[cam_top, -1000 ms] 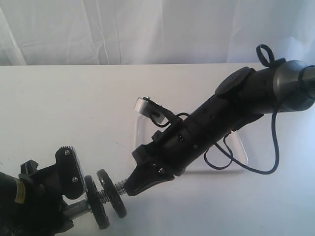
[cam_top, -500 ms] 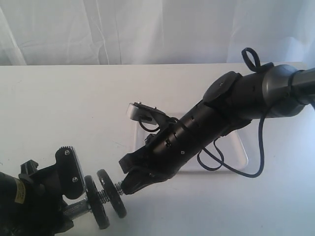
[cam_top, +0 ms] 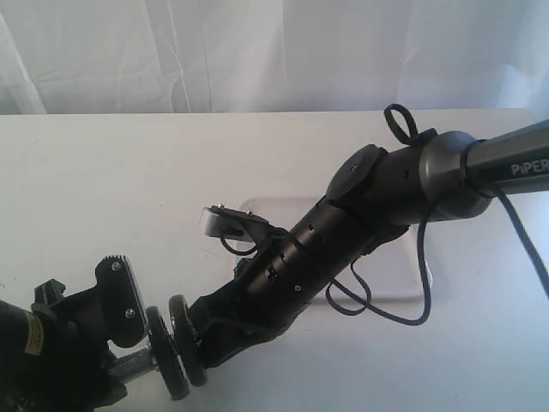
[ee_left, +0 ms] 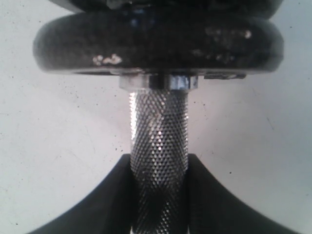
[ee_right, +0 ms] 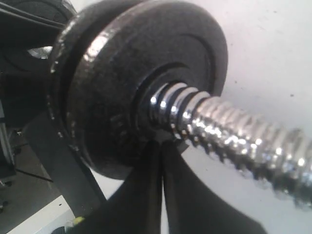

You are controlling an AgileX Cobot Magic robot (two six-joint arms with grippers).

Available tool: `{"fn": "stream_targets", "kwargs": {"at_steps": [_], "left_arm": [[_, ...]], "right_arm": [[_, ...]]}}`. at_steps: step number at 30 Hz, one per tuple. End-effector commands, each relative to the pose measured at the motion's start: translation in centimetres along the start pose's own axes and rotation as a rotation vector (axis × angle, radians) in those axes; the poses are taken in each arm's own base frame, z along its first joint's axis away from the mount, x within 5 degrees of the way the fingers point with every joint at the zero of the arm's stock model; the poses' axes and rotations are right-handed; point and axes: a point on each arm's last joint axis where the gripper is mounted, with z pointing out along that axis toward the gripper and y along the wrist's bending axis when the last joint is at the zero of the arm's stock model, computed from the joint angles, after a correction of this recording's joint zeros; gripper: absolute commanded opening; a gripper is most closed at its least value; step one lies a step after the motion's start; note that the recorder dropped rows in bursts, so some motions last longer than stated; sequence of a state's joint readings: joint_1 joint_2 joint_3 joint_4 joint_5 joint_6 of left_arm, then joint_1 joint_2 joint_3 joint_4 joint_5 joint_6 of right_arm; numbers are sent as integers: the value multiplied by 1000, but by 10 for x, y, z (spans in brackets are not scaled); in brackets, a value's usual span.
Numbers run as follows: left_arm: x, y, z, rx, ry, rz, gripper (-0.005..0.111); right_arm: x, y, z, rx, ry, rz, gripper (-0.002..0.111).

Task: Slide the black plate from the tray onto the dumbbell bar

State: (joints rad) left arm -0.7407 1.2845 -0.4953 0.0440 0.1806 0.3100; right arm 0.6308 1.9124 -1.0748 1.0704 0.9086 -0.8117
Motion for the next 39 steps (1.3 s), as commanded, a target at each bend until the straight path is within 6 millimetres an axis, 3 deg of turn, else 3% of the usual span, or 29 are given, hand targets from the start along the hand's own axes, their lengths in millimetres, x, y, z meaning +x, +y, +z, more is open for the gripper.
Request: {"fn": "stream_targets", "kwargs": {"at_steps": [1, 17, 29, 39], "left_arm": [[-53, 26, -29, -274, -566, -21, 0], [-54, 26, -29, -274, -566, -19, 0], [-52, 25, -28, -264, -545, -19, 0], [-50, 25, -14, -236, -484, -17, 0]], "right_arm": [[-4, 8, 0, -21, 3, -20, 0], [-7, 9, -7, 56, 77, -86, 0], [-14, 15, -34, 240, 144, -118, 0], [-16, 22, -72, 336, 55, -112, 0]]}}
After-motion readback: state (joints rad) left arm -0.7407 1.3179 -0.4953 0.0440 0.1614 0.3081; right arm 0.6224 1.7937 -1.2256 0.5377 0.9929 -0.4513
